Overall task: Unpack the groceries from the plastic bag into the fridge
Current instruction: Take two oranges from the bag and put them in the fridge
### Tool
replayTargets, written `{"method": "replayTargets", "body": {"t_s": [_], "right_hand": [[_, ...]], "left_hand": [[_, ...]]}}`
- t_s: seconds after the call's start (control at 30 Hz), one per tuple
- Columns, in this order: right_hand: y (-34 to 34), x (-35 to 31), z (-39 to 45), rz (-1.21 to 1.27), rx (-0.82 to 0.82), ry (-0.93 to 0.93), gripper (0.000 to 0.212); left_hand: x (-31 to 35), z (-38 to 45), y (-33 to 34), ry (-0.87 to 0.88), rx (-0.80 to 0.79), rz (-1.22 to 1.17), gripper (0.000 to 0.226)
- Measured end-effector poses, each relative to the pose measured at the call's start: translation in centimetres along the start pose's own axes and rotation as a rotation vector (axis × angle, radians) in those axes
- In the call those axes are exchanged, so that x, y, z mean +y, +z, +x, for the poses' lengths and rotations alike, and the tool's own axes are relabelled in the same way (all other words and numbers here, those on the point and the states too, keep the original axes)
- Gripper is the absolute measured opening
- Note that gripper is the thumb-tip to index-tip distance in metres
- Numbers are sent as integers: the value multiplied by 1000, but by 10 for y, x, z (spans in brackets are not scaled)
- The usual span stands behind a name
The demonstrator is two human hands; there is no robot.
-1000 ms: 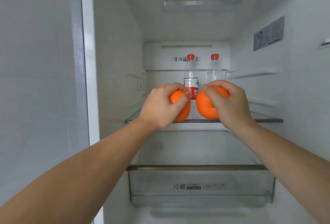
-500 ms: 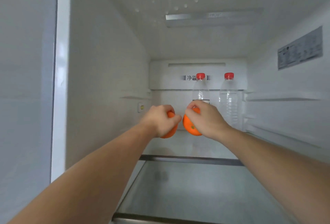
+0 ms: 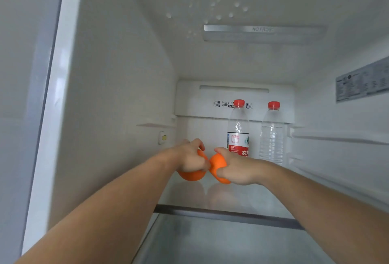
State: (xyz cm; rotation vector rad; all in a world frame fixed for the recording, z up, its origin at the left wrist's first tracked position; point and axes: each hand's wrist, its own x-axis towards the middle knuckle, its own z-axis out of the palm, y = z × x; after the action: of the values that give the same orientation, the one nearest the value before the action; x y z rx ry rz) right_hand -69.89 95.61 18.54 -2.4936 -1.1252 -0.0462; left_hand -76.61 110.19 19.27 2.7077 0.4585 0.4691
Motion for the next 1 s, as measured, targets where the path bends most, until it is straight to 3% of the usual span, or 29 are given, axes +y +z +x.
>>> {"method": "replayTargets", "body": {"t_s": [0.13, 0.27, 0.37, 0.47, 0.63, 0.73, 1.0], "right_hand": [[-2, 3, 11, -27, 23, 34, 71], [1, 6, 21, 103, 95, 69, 59], [7, 6, 24, 87, 211, 59, 59], [17, 11, 25, -22, 389, 69, 64], [22, 16, 33, 170, 531, 15, 65], [23, 20, 36, 145, 521, 34, 58], [24, 19, 30, 61, 494, 29, 66]], "left_hand": [[-8, 8, 10, -34, 41, -48, 75], [-12, 18, 20, 20, 119, -12, 64], [-15, 23, 22, 2, 156, 82, 69], [-18, 26, 28, -28, 261, 32, 69], [-20, 28, 27, -59, 361, -29, 75], [-23, 26, 29, -57, 343, 9, 74], [-22, 21, 31, -35, 290, 61, 68]]}}
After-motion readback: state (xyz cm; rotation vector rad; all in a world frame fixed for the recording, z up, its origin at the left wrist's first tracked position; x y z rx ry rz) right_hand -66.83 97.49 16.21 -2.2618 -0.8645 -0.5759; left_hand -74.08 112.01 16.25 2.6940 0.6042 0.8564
